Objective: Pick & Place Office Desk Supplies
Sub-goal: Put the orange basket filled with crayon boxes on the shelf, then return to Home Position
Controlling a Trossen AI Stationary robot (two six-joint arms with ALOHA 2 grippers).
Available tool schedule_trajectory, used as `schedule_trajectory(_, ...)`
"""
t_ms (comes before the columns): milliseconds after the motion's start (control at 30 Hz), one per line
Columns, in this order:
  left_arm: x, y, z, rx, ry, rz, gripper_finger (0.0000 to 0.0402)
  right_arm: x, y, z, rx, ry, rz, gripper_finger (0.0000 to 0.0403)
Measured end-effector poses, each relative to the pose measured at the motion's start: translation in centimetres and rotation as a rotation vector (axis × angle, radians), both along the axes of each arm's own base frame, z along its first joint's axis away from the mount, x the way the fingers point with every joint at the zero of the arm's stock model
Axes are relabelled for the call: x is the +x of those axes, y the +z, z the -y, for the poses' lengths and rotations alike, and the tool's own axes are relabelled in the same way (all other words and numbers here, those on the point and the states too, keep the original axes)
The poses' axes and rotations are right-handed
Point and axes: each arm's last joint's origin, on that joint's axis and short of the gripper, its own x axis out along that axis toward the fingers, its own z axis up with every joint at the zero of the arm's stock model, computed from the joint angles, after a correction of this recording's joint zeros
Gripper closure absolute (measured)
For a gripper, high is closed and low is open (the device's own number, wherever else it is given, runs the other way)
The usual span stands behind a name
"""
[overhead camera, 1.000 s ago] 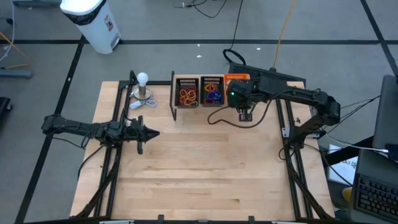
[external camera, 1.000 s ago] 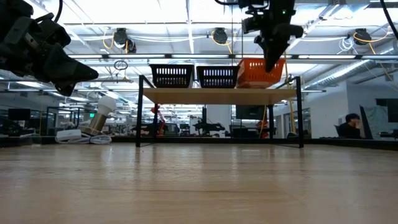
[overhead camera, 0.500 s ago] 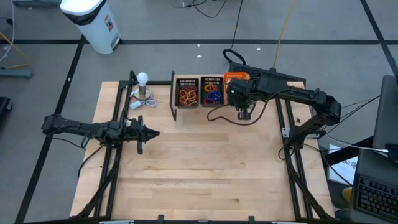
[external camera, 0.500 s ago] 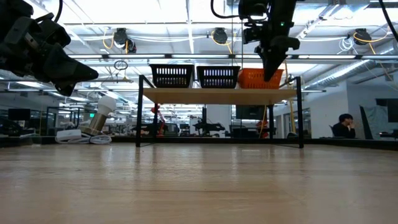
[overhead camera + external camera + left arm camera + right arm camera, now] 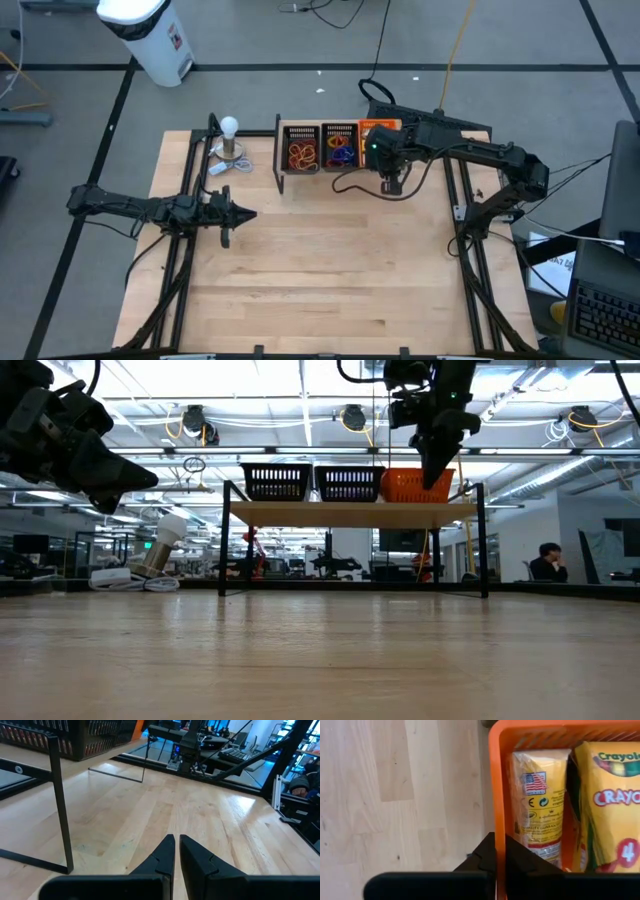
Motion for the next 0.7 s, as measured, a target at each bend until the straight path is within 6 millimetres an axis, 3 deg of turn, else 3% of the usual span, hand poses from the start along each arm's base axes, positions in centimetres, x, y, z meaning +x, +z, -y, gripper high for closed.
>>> schedule_trajectory(367, 0.0, 0.0, 0.0, 0.008, -0.001, -0.001, 0.0376, 0.0, -0.2, 0.1, -0.052, 0.005, -0.038, 0.0300)
schedule_trajectory(700, 0.0, 0.0, 0.0, 0.009, -0.001, -0.001, 0.0376, -0.6, 1.2, -0.6, -0.095, 0.015, 0.028, 0.0252)
